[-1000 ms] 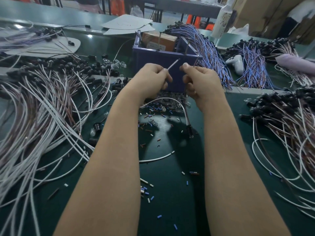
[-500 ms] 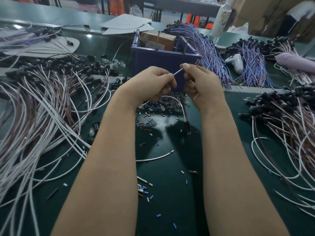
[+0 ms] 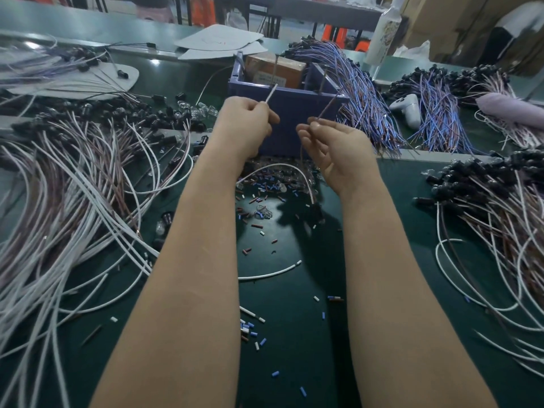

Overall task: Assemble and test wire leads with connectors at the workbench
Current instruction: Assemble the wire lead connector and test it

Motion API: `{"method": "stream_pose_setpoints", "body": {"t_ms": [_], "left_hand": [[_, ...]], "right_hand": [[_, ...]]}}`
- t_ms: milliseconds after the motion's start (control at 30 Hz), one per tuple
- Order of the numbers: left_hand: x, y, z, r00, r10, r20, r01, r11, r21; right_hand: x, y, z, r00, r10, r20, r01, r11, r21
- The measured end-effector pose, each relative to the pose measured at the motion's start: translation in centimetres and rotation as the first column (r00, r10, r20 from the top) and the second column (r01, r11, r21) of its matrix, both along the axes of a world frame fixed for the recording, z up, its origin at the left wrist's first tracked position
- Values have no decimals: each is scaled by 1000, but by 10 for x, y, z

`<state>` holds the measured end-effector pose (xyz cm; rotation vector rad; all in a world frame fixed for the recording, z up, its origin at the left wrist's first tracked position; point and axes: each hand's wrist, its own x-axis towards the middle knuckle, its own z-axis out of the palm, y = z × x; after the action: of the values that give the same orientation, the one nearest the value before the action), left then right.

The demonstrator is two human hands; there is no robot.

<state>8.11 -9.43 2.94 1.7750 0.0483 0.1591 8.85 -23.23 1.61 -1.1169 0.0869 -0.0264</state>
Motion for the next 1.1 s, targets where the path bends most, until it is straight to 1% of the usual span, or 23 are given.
{"method": "stream_pose_setpoints", "body": {"t_ms": [67,133,267,333,533,800,1100], "left_hand": [[1,-2,-1,998,49,24,-49,999,-20],[2,-3,-1,996,77,47,-76,997,-15],[6,-5,-3,988,130,78,-128,991,-25],[7,-6,-4,986,145,83,-142,989,-37],[8,-9,-7,989,126,75,-124,992,-22],[7,-12,-9,995,82,61,-82,997,4],[4,-12,-7,996,70,48,-71,998,1]], "right_hand": [[-1,4,-1,997,-63,51,69,989,-131],[-1,7,-3,991,-105,81,122,959,-256],[-2,6,-6,987,-138,82,160,887,-433],[-2,7,-6,986,-136,96,166,856,-490],[-5,9,-1,995,-55,80,92,806,-585],[-5,6,5,998,-6,59,43,761,-647],[-3,-3,6,999,-20,41,41,771,-636]]}}
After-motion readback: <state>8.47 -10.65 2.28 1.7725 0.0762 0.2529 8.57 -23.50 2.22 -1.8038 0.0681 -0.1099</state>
